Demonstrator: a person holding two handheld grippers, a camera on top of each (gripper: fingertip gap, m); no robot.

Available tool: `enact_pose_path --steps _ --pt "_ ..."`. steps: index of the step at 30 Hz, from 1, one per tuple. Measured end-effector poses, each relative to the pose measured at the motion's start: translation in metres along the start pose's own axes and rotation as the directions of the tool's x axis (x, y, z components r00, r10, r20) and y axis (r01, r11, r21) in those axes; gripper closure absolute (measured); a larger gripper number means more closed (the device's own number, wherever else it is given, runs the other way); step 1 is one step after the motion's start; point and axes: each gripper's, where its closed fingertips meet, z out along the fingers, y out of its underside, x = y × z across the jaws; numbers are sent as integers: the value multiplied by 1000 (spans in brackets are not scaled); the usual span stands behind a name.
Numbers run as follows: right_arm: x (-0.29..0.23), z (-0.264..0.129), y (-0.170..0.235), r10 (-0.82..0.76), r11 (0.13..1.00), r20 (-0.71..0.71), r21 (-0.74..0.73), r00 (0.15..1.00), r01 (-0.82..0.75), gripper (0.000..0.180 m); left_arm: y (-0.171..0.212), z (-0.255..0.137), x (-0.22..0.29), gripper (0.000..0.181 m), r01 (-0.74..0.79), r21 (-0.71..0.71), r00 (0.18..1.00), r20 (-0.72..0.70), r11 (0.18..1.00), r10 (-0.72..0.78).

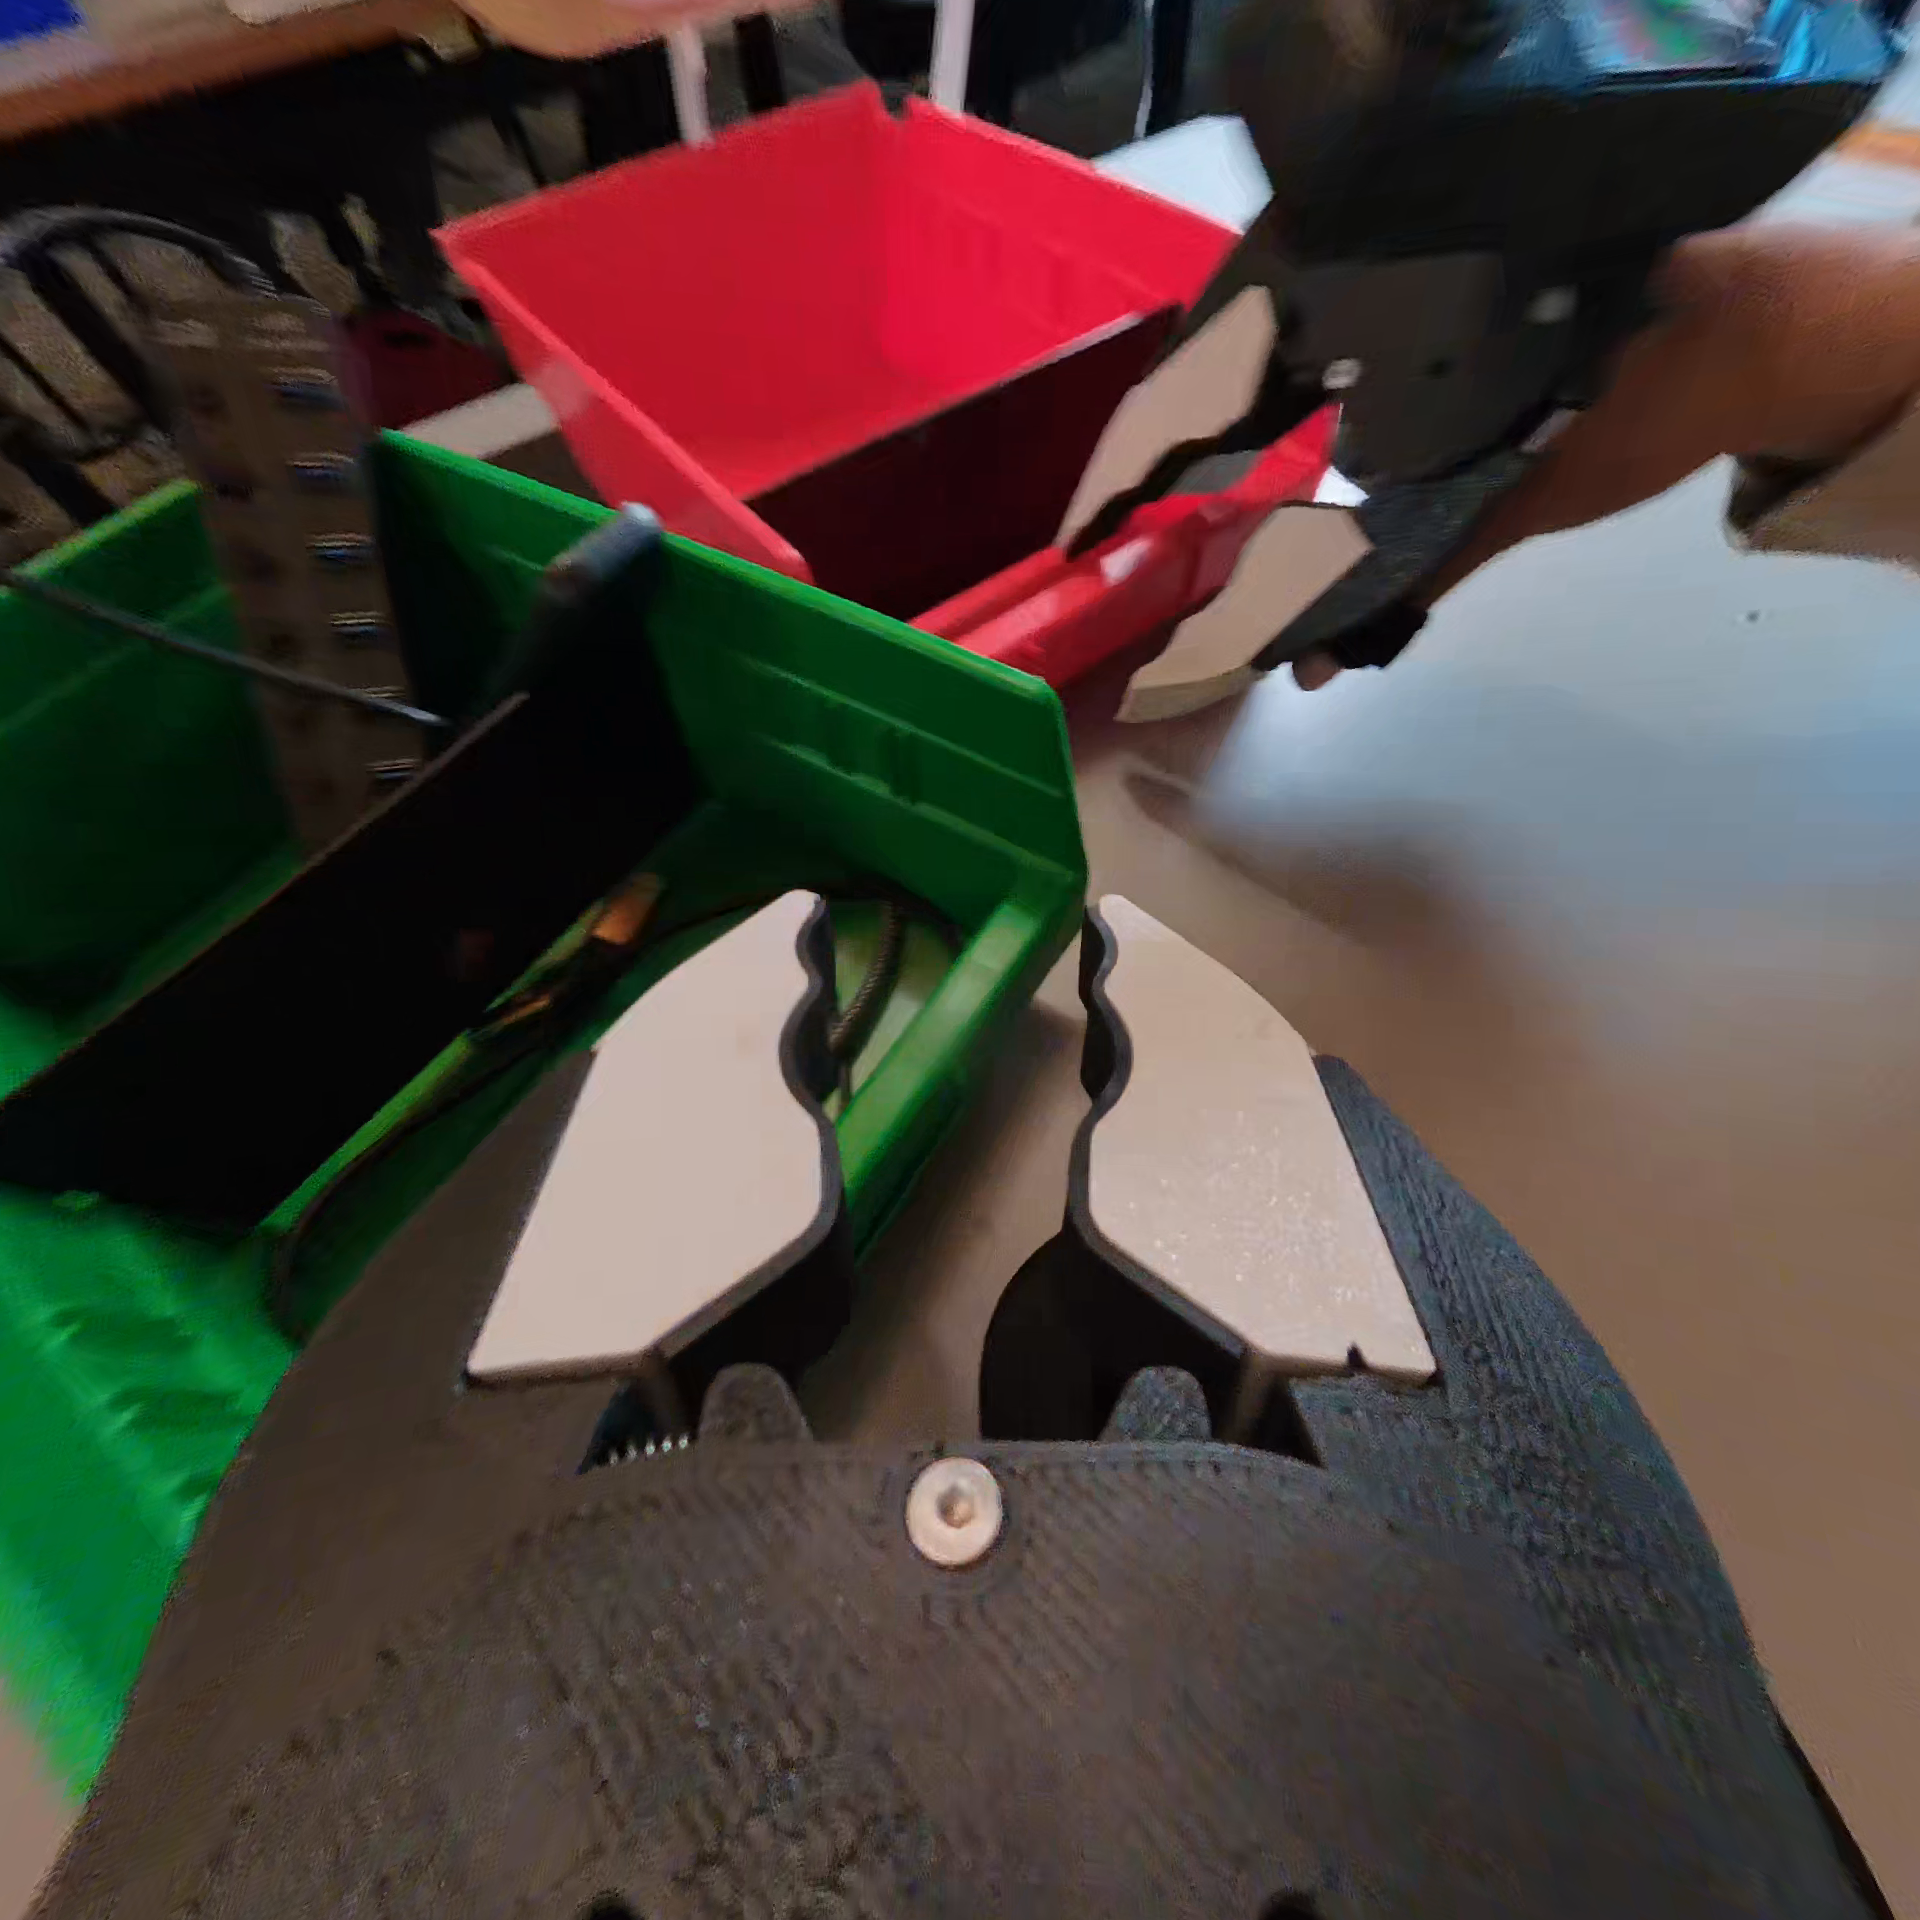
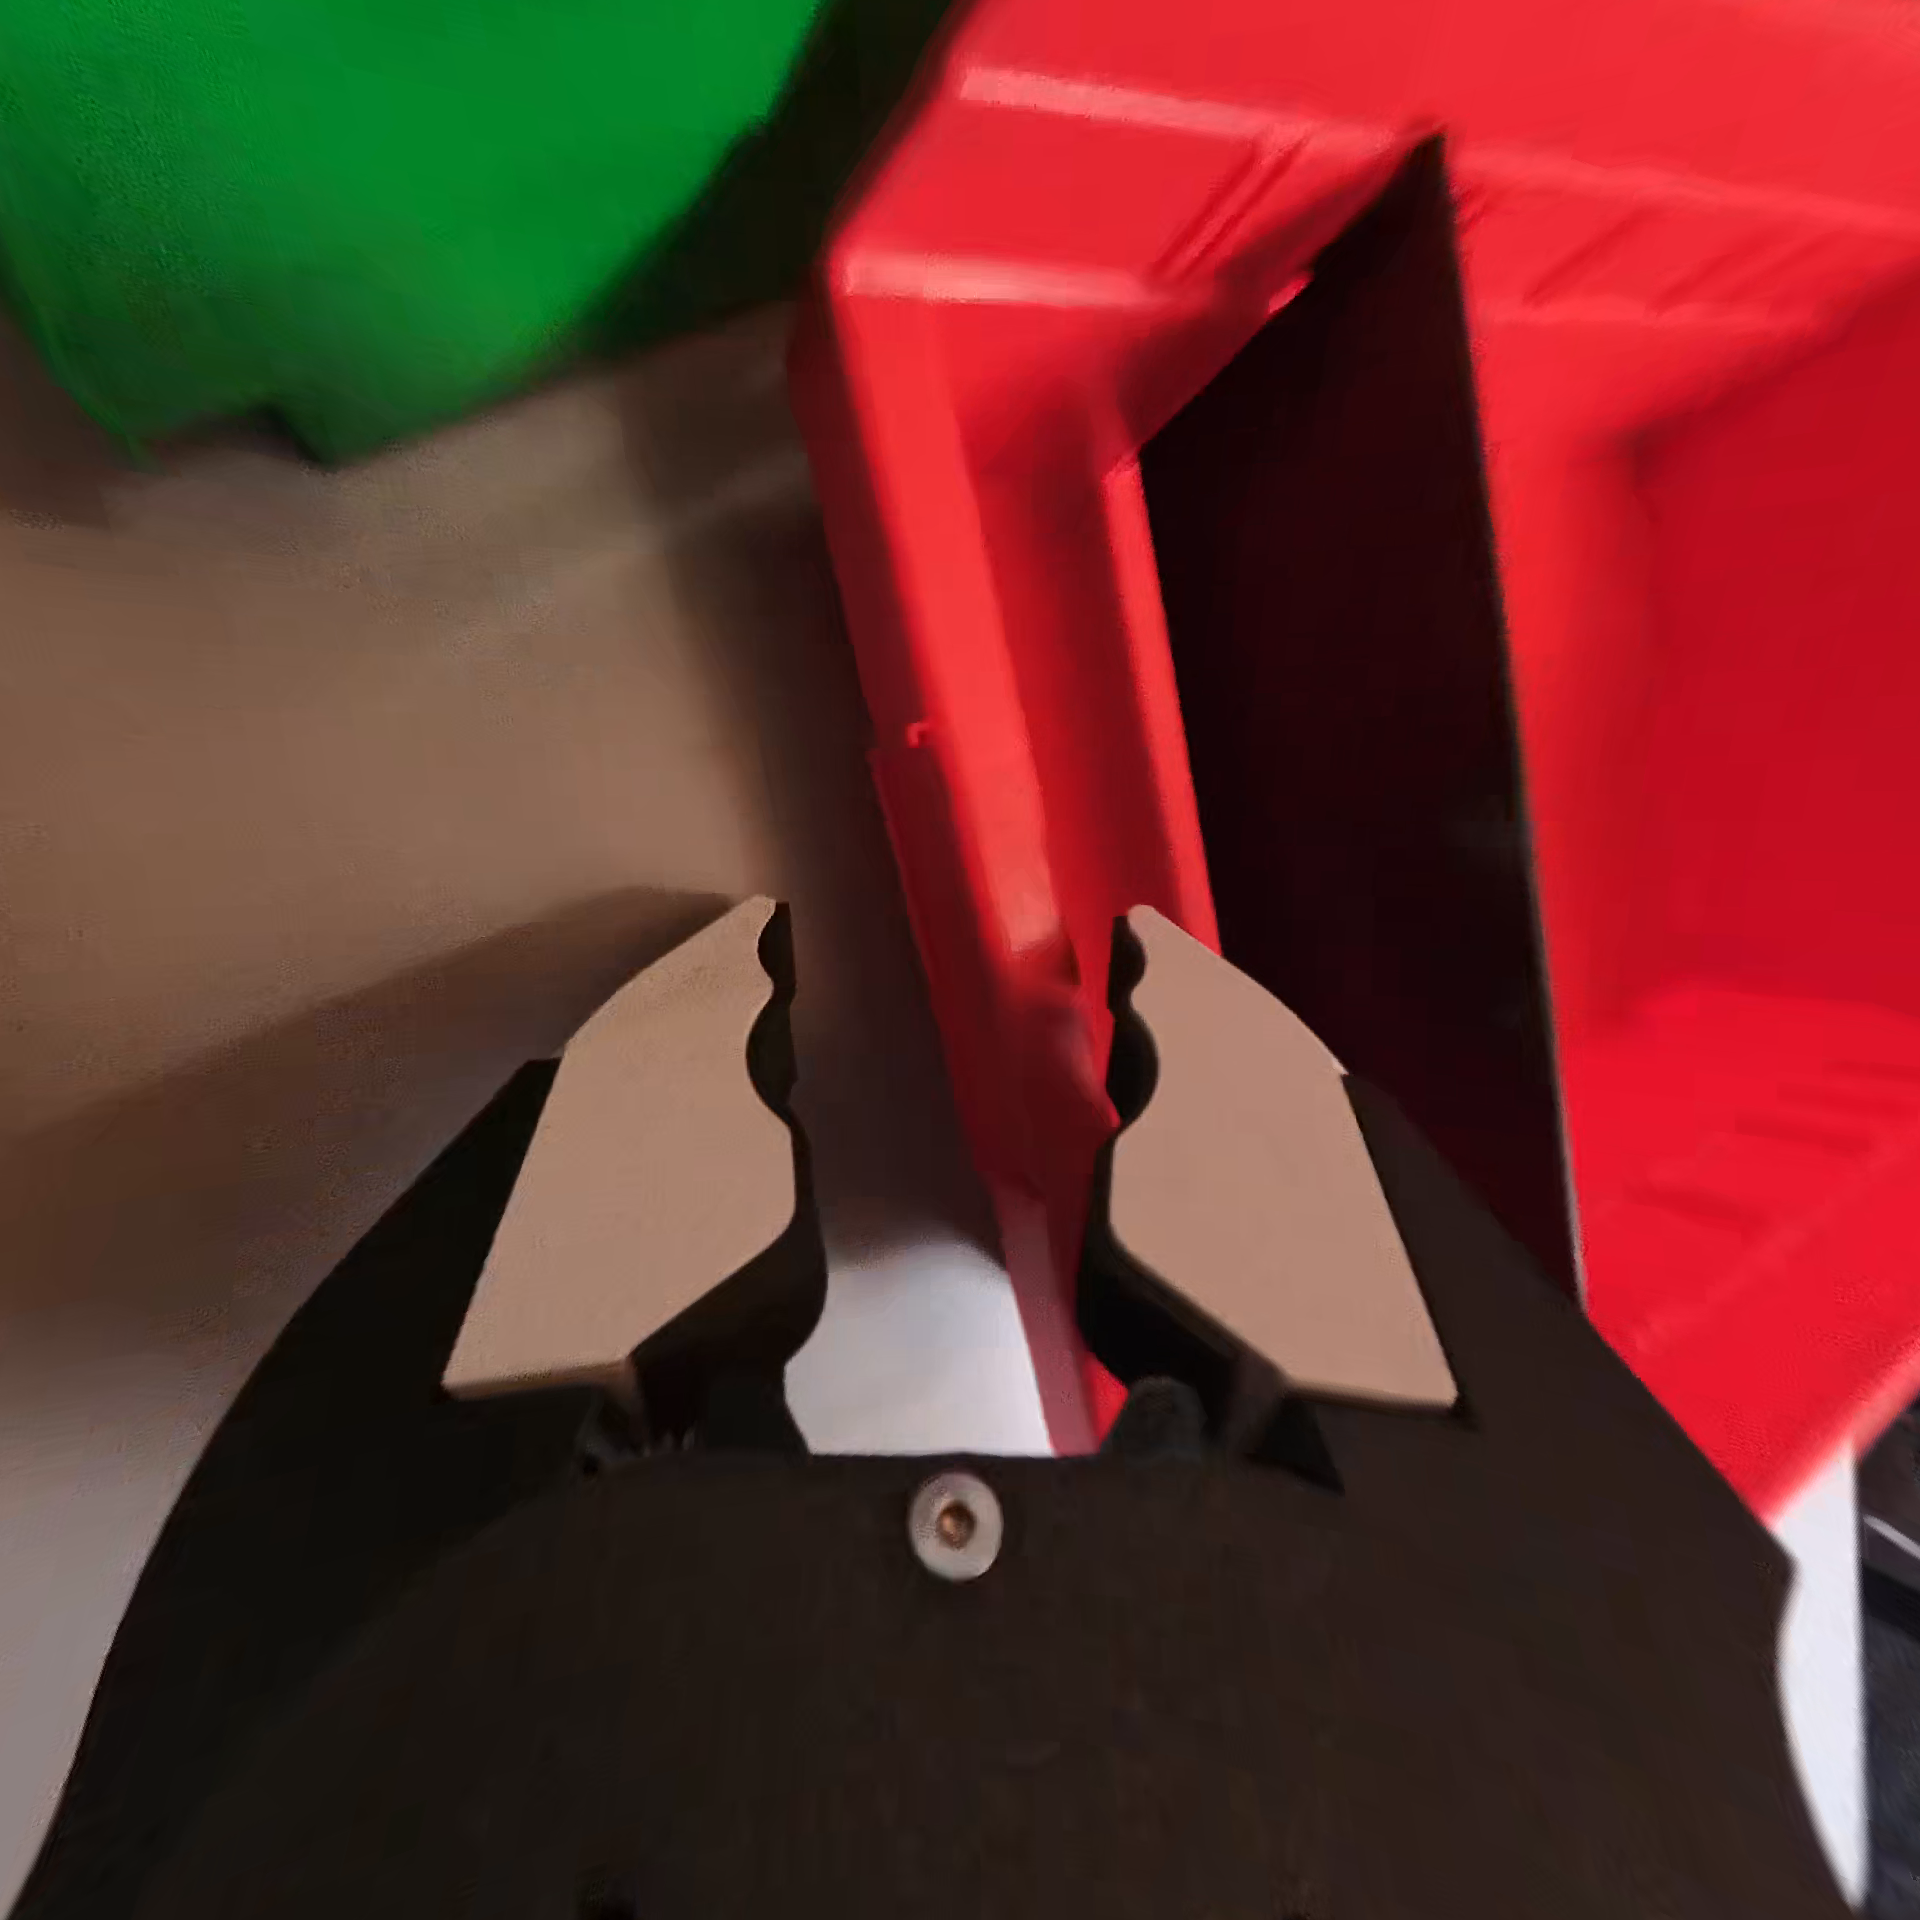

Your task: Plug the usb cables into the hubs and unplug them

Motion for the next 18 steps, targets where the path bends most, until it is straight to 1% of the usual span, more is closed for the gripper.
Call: enact_pose_path --steps 1,3,5,7,9,10,12,14,16,18 --pt "1 10 4 -34 998 16 -44 999 35 119 2 9 5 134 -8 -30 1000 -19 1000 7" --pt "5 18 4 -60 996 21 -63 998 61 144 8 24 4 130 -29 -107 999 -24 994 27" --pt "4 17 6 -68 996 50 -62 996 71 145 14 32 -5 127 -77 -201 997 -9 977 77" --pt "0 10 14 -94 993 69 -64 993 99 146 14 36 -13 123 -128 -242 992 -11 962 130" --pt "-7 -2 27 -105 993 88 -53 991 110 146 8 39 -20 123 -153 -230 988 -6 961 155" --pt "-11 -9 35 -106 992 92 -52 990 111 146 4 40 -21 123 -152 -200 988 -5 968 154" --pt "-20 -24 52 -101 993 78 -54 992 106 146 -5 40 -18 124 -127 -108 992 -13 986 126" --pt "-29 -40 71 -76 994 65 -70 995 81 146 -9 39 -18 126 -107 -29 994 14 994 107" --pt "-35 -55 90 -57 994 30 -89 998 60 146 -1 37 -19 126 -105 -23 993 42 994 106" --pt "-42 -69 108 -26 994 -5 -105 1000 25 146 9 32 -16 124 -101 -45 994 38 994 102"
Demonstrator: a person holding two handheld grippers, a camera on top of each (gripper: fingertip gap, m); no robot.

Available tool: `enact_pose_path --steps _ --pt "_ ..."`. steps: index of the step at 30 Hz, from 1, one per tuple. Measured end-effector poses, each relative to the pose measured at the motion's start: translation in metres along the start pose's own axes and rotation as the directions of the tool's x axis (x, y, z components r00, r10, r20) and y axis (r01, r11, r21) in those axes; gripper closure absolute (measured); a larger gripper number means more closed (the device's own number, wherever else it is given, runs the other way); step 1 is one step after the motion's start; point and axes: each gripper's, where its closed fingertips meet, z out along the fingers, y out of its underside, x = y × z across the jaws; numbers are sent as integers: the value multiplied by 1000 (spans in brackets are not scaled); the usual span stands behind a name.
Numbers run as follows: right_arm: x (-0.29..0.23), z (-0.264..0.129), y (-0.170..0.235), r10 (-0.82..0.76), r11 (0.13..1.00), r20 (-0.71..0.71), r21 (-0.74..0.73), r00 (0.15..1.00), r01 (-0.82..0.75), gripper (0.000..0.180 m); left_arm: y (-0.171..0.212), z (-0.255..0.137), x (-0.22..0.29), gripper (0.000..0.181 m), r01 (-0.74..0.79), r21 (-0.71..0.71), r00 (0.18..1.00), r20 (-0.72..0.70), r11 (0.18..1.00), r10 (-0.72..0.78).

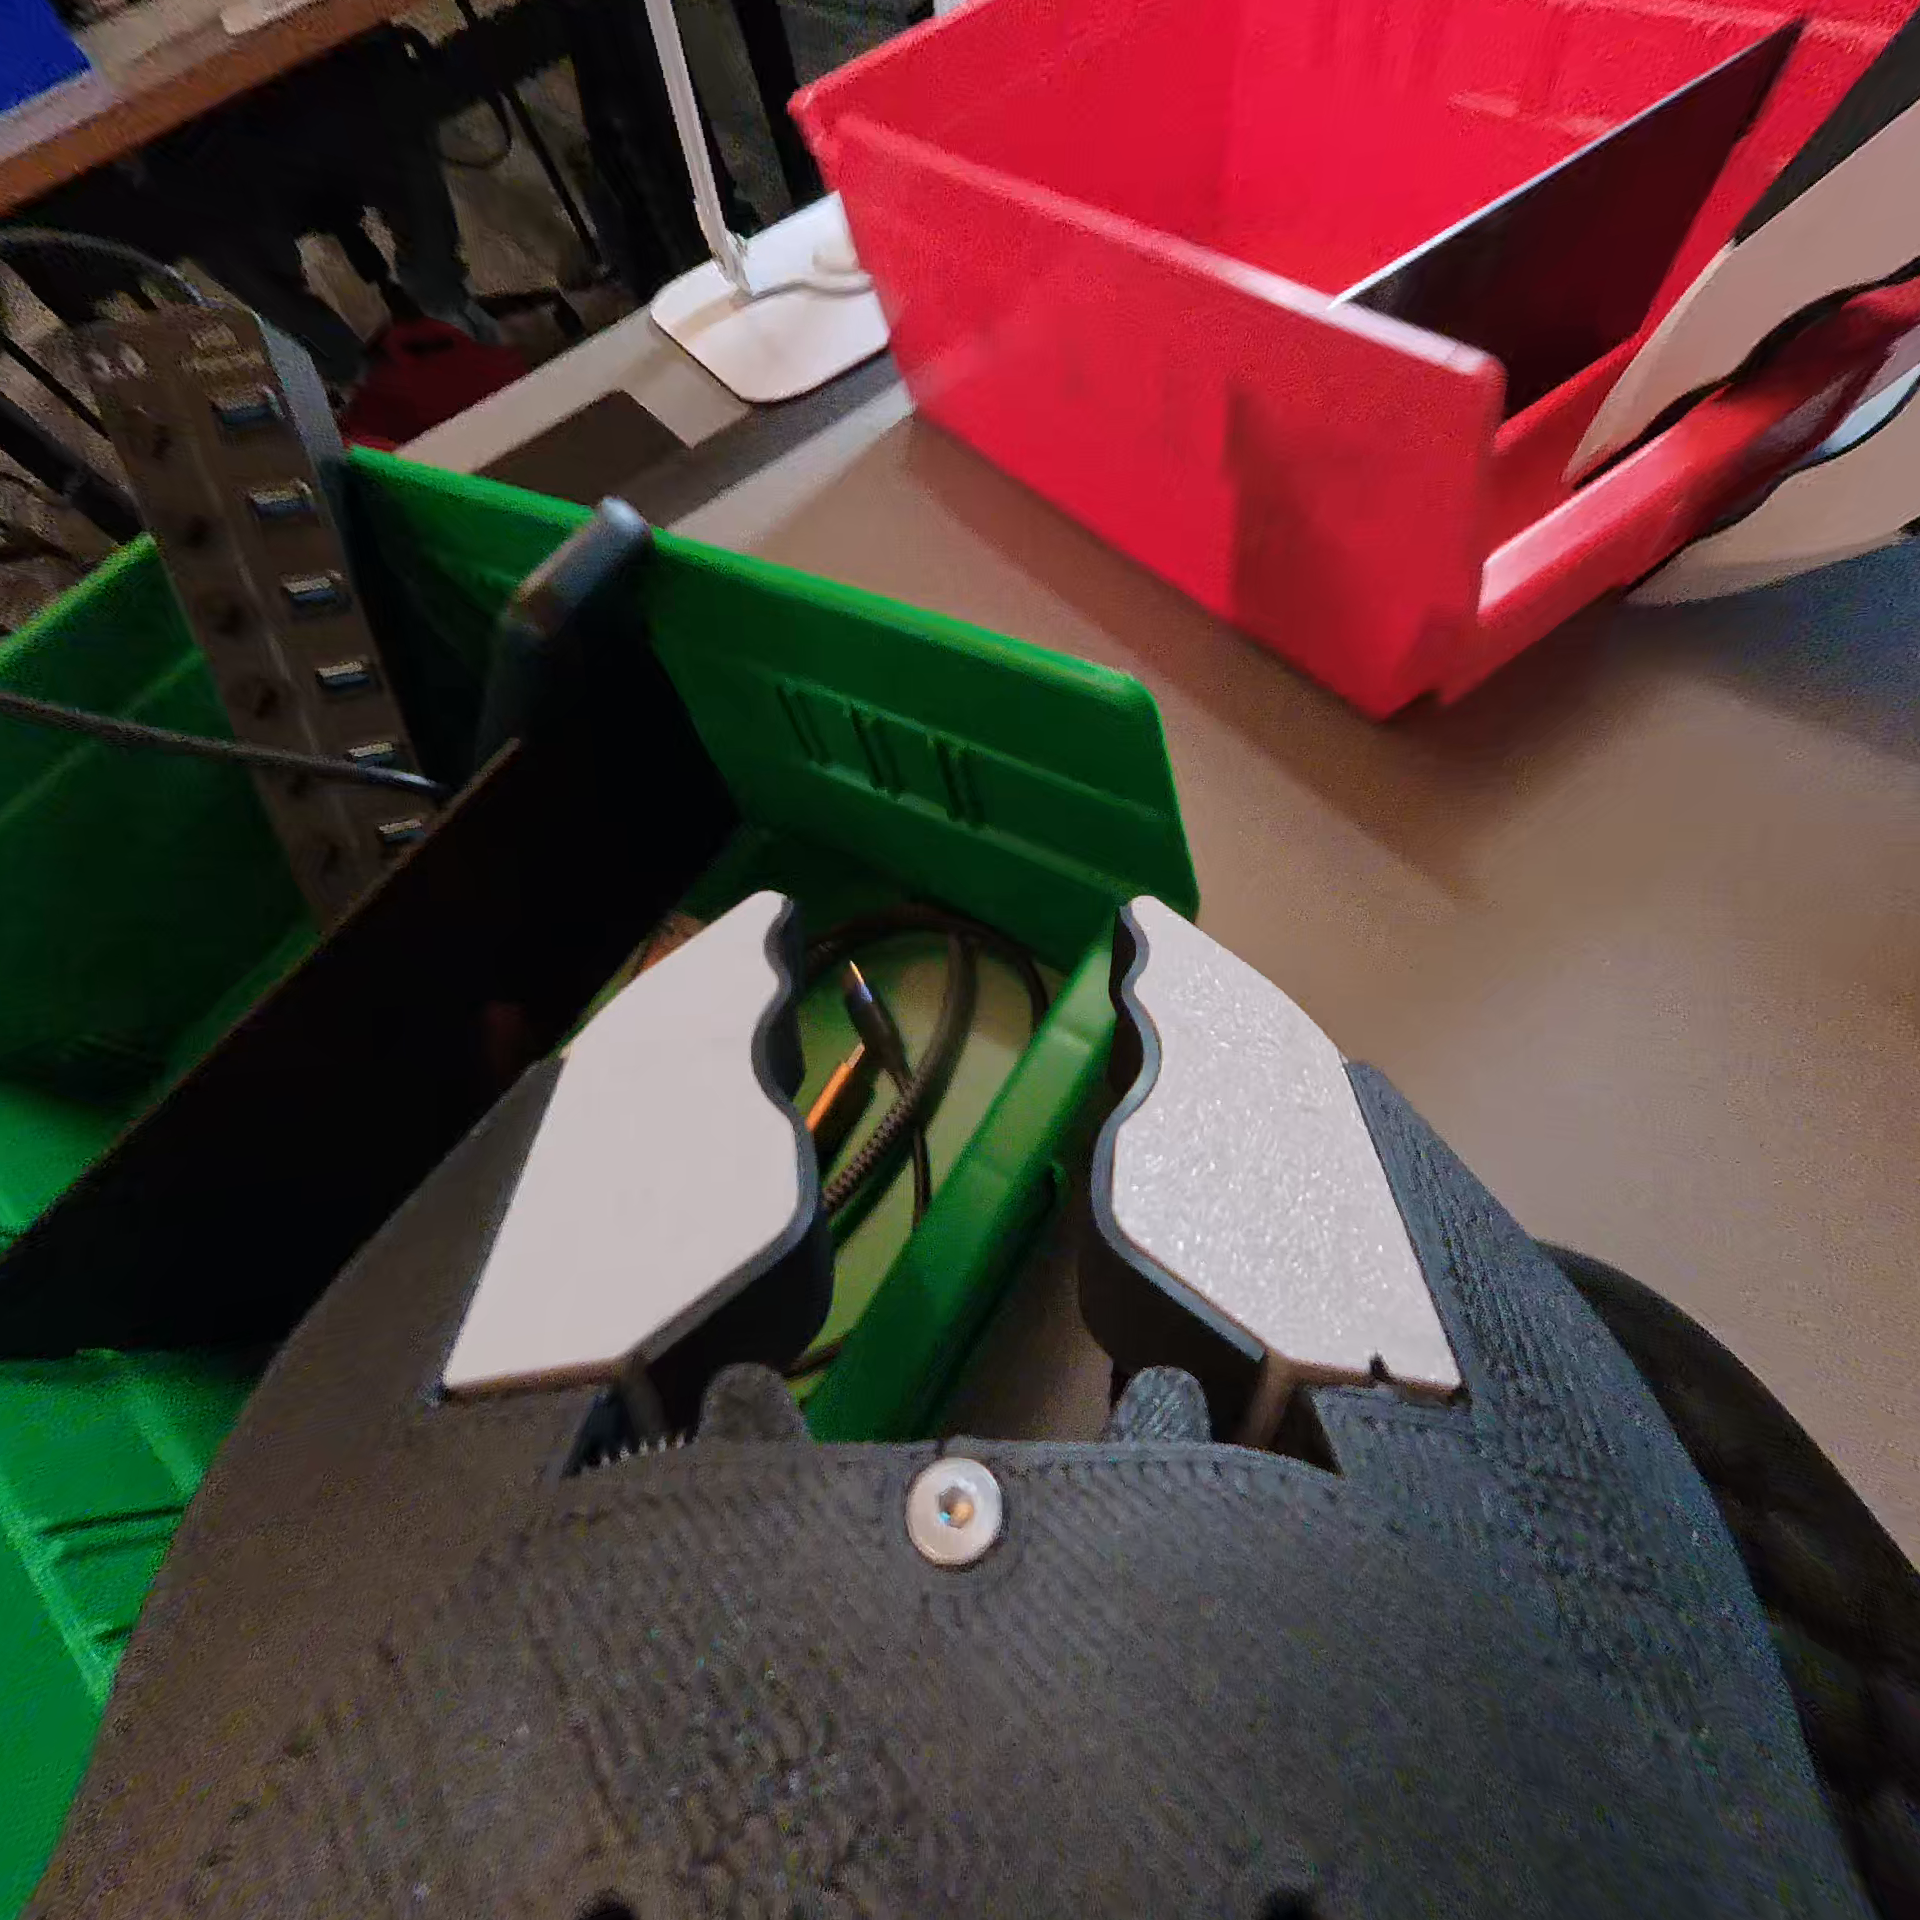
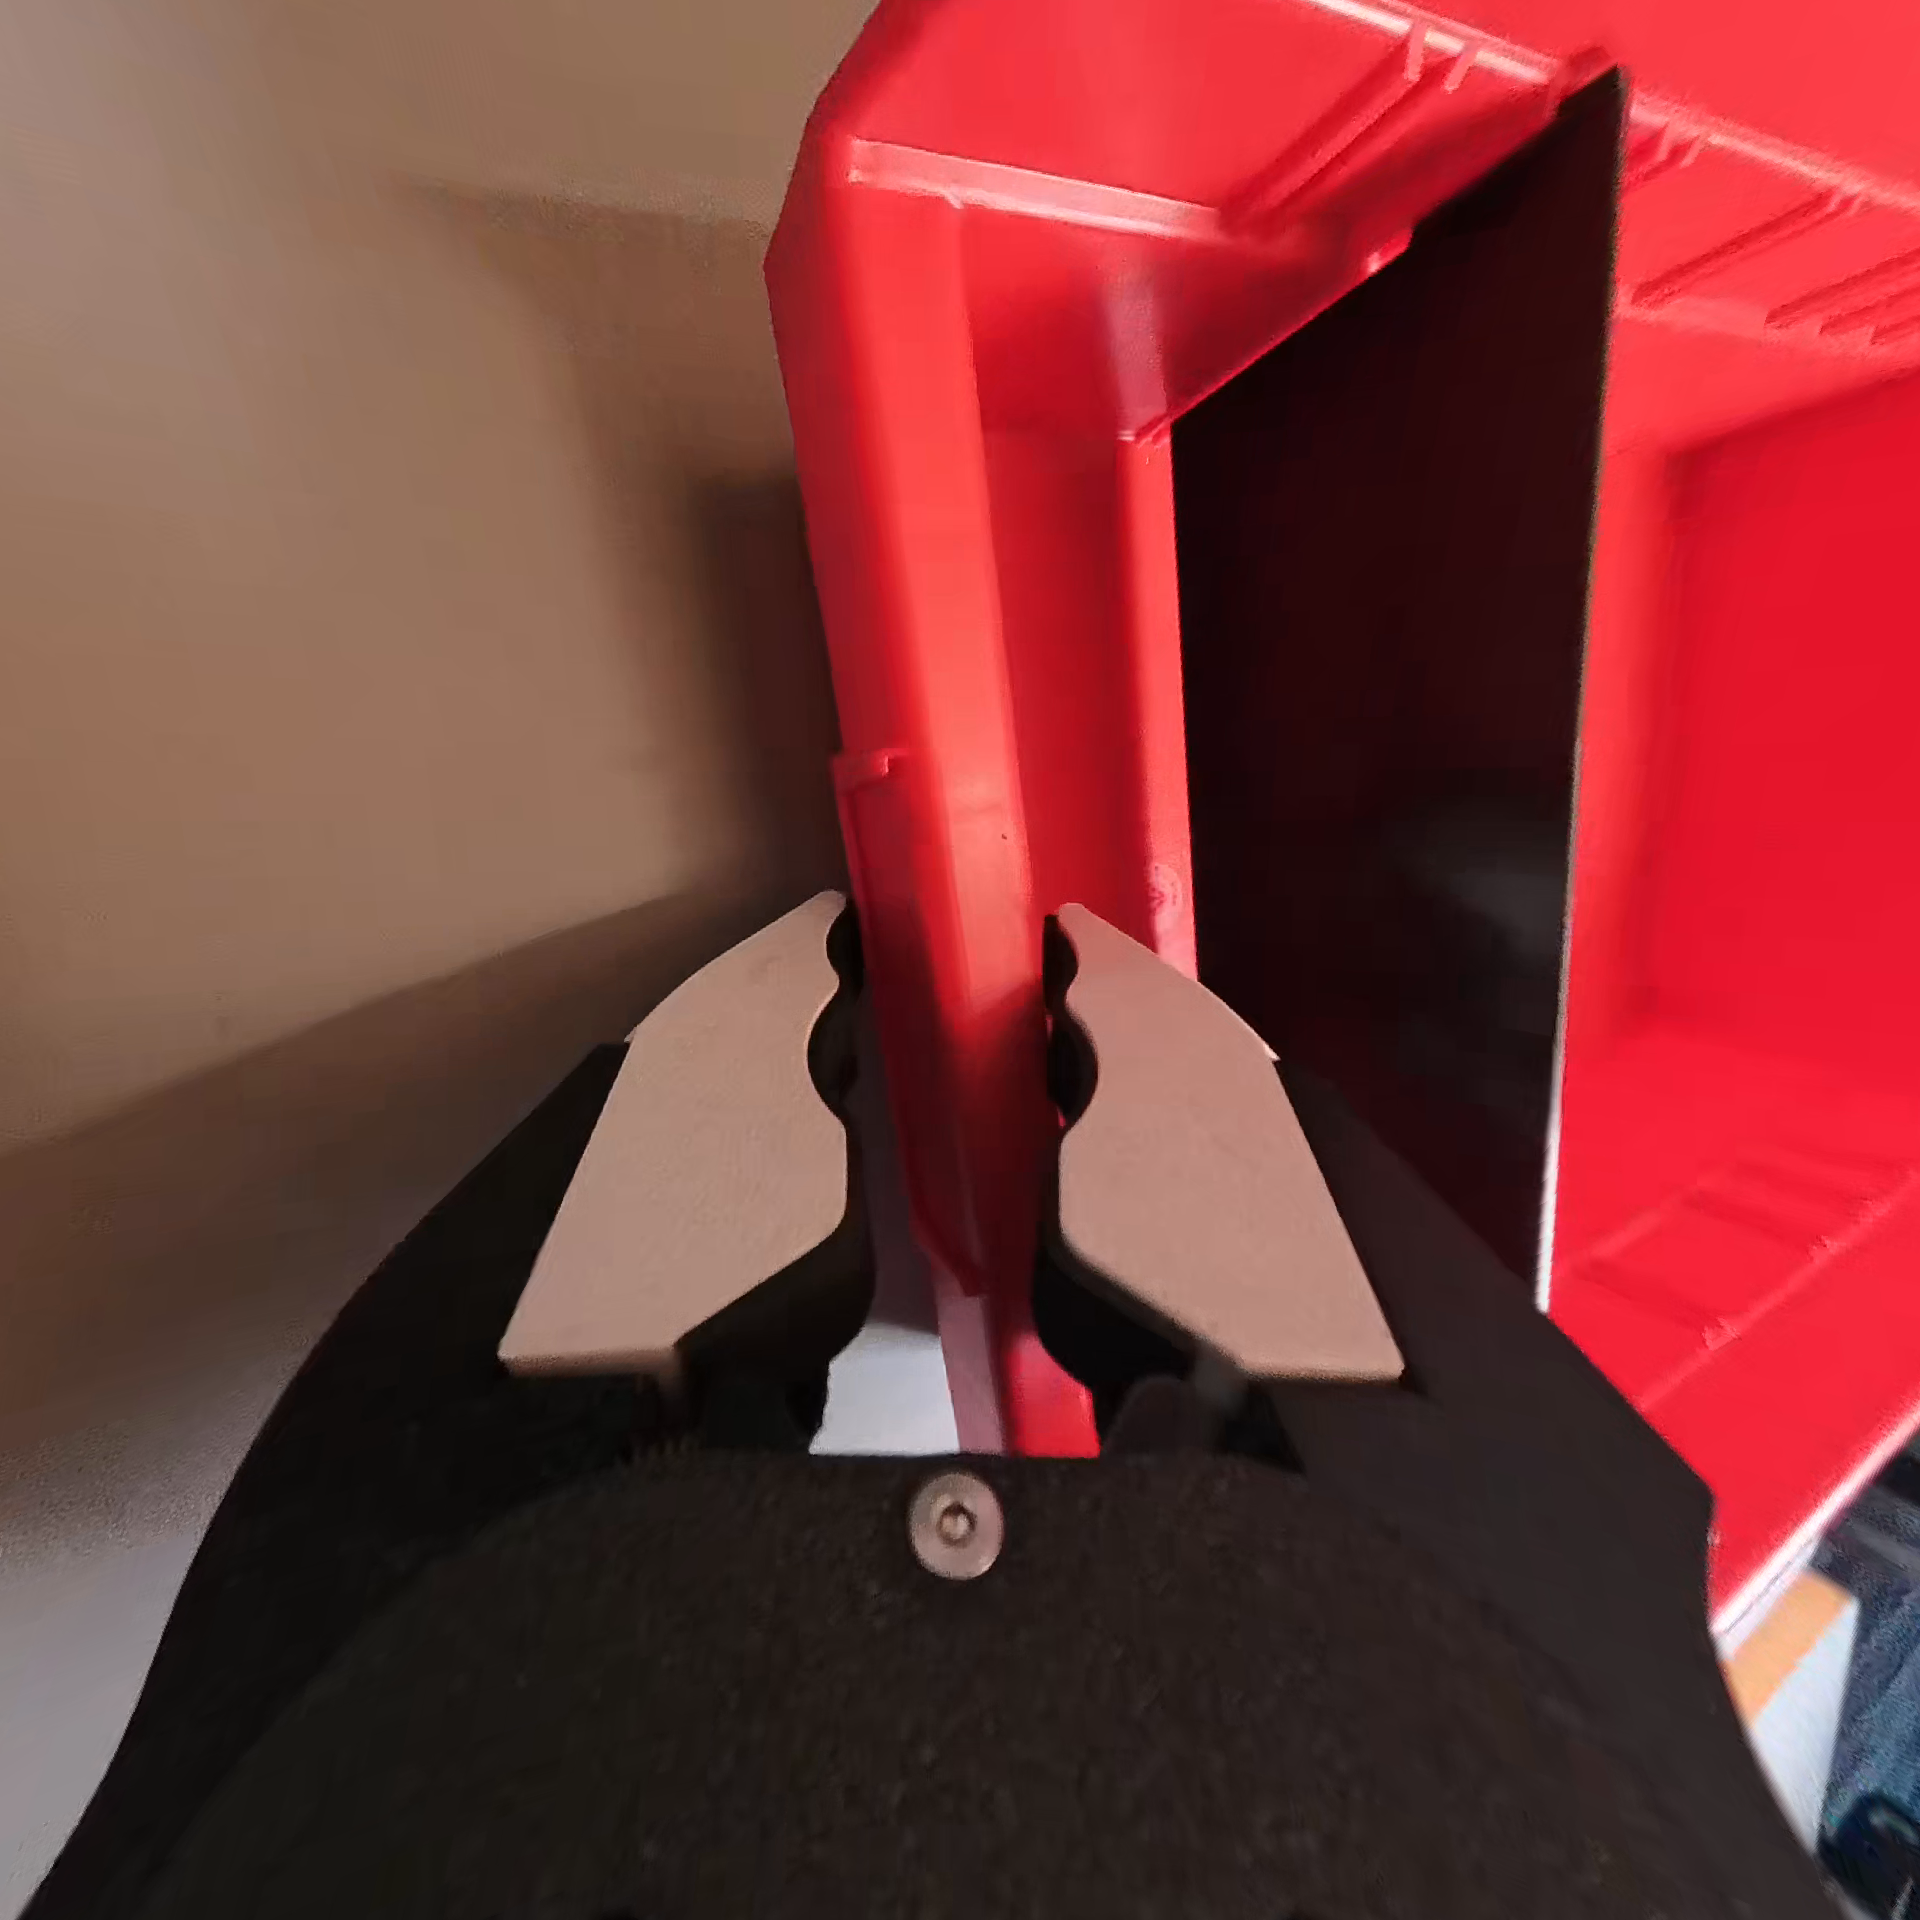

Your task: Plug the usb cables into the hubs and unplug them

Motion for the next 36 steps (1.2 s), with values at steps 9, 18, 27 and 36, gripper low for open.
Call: enact_pose_path --steps 9,18,27,36 --pt "7 -31 78 91 995 -69 -21 993 -93 146 33 -11 -4 120 -140 -145 990 5 979 143" --pt "45 -38 139 232 969 -156 -45 960 -241 145 47 6 -5 110 -225 -279 965 -195 934 174" --pt "70 -51 200 246 965 -224 -38 943 -261 144 69 9 3 125 -312 -368 932 -298 876 207" --pt "91 -44 210 227 968 -211 -54 951 -243 145 70 14 -10 139 -369 -334 903 -349 867 249"
